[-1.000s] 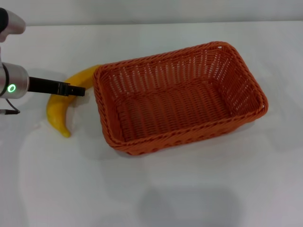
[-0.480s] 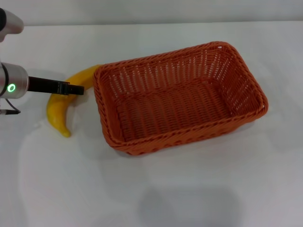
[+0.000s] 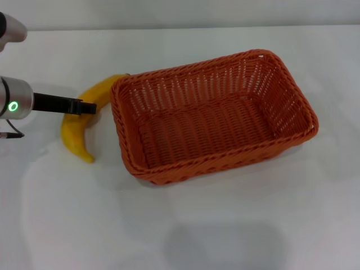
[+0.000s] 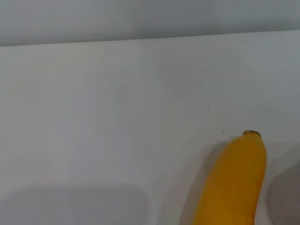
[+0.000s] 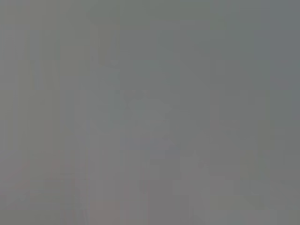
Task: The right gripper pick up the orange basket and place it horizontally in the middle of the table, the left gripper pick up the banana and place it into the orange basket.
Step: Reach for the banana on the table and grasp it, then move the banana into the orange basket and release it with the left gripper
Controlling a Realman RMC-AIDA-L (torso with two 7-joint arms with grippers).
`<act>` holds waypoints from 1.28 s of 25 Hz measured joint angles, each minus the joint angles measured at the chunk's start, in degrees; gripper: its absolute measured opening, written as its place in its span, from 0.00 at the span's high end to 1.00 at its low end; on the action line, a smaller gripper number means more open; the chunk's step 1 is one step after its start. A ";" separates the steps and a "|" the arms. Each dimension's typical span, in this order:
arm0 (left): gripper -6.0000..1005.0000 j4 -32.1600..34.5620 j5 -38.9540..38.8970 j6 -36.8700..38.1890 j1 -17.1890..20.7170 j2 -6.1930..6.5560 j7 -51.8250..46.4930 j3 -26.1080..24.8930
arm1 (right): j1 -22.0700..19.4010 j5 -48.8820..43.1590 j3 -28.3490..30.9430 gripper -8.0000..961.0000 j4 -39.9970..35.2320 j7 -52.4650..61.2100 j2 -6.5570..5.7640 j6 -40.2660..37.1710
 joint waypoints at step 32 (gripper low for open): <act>0.48 12.96 -0.24 5.59 5.48 -0.20 -2.44 0.35 | -0.50 0.19 0.29 0.09 -0.09 0.79 0.00 -1.14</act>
